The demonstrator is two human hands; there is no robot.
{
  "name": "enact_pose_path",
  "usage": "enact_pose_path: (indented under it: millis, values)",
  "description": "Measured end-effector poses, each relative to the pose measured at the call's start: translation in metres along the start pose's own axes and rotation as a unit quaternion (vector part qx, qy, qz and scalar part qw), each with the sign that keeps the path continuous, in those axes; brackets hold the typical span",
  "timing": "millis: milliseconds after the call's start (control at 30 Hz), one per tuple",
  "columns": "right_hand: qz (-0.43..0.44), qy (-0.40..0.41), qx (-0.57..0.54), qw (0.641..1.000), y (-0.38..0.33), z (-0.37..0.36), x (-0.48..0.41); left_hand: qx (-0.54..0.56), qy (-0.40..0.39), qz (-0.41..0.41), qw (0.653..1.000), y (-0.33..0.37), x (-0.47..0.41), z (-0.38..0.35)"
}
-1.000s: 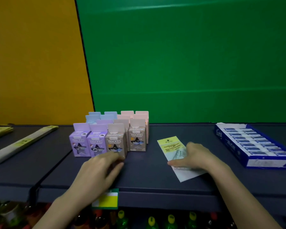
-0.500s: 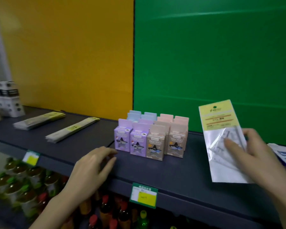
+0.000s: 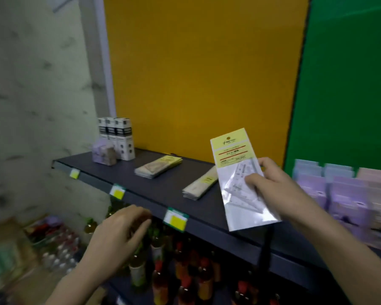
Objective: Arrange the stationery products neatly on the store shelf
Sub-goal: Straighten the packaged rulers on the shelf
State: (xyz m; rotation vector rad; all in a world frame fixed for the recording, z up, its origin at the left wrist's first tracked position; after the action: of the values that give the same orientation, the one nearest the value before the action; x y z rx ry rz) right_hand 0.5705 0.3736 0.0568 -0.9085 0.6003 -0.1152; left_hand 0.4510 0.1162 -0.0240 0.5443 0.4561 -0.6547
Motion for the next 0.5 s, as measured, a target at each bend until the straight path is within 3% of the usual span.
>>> enact_pose_path:
  millis: [233, 500]
  values:
    - [-0.078, -0.091, -0.094, 0.988, -0.021, -0.134, -0.068, 0.004, 0.004, 0.058, 0.998, -0.123, -0.011, 0.03]
    - [-0.117, -0.053, -0.09, 0.988, -0.023, -0.201, -0.154, 0.027, 0.011, 0.06, 0.998, -0.206, -0.055, 0.032]
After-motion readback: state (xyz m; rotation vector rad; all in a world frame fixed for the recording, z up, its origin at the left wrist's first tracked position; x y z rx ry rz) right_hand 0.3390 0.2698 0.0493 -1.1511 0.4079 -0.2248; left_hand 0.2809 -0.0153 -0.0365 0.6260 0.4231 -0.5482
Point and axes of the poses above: each hand's wrist, its own x-axis away from the middle knuckle, its own z-axis out of the back of the hand, y = z × x, the point moved 1 cm from there along -x, towards the middle knuckle, and after that the axes turned 8 degrees about z, right-handed, at the moved point
